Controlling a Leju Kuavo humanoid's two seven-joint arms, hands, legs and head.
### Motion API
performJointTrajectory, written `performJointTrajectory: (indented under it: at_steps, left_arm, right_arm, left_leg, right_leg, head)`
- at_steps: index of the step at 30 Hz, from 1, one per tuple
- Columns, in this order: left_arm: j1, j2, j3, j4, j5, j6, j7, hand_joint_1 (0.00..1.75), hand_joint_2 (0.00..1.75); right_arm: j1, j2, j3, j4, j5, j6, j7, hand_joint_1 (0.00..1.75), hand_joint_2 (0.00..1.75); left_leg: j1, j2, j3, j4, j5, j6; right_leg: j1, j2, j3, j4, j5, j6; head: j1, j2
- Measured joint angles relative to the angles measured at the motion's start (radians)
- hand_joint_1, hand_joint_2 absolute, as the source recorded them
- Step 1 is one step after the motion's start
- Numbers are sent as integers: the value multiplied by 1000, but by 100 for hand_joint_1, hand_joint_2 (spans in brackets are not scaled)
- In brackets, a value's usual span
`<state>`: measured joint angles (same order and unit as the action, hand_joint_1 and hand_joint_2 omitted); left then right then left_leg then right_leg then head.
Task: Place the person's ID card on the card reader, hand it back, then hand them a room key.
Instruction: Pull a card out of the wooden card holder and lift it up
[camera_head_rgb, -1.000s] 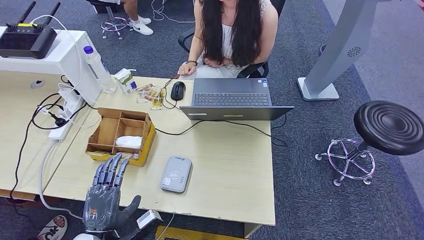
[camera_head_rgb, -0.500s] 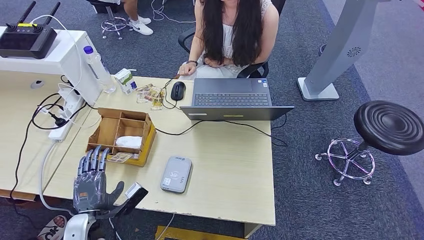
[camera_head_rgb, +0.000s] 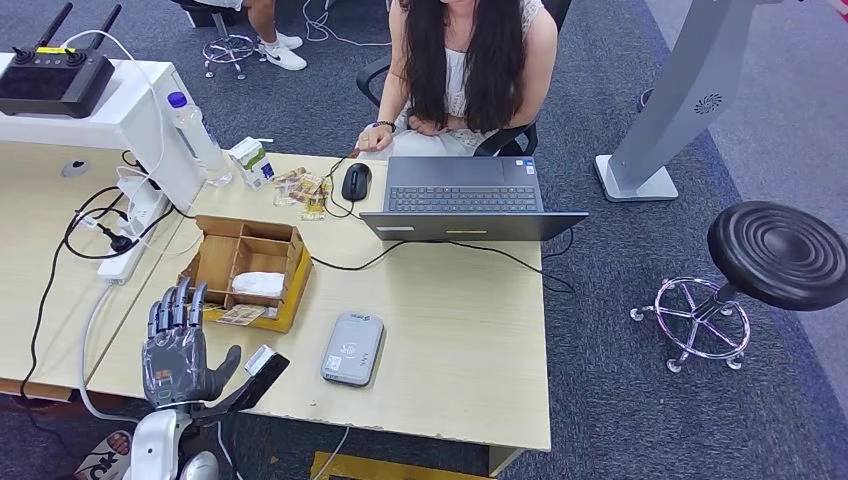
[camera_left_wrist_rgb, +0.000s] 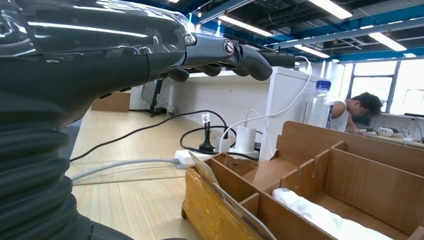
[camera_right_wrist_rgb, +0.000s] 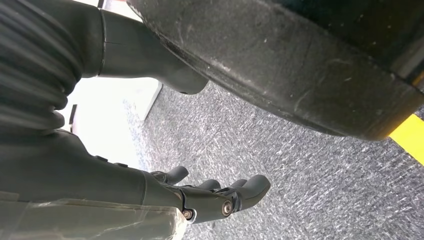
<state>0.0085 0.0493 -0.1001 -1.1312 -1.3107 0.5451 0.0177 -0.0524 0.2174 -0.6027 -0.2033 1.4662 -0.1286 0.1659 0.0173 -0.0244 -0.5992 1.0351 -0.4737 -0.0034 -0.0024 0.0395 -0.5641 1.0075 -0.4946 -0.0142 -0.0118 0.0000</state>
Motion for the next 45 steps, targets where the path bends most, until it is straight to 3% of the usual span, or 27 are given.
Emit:
performJointTrajectory:
  at_steps: [23, 45]
  left_arm:
    - [-98, -16, 18, 108, -3, 1, -18, 0, 175]
    - [-132, -22, 21, 153, -10, -5, -19, 0, 175]
  right_arm:
    - [0, 0, 22, 0, 22, 16, 1, 0, 175]
    - [0, 0, 36, 0, 27, 16, 1, 0, 175]
  left_leg:
    - [0, 0, 0, 0, 0, 0]
    - [0, 0, 0, 0, 0, 0]
  right_leg:
    - [0, 0, 0, 0, 0, 0]
    - [0, 0, 0, 0, 0, 0]
  head:
    - [0, 0]
    - [0, 0]
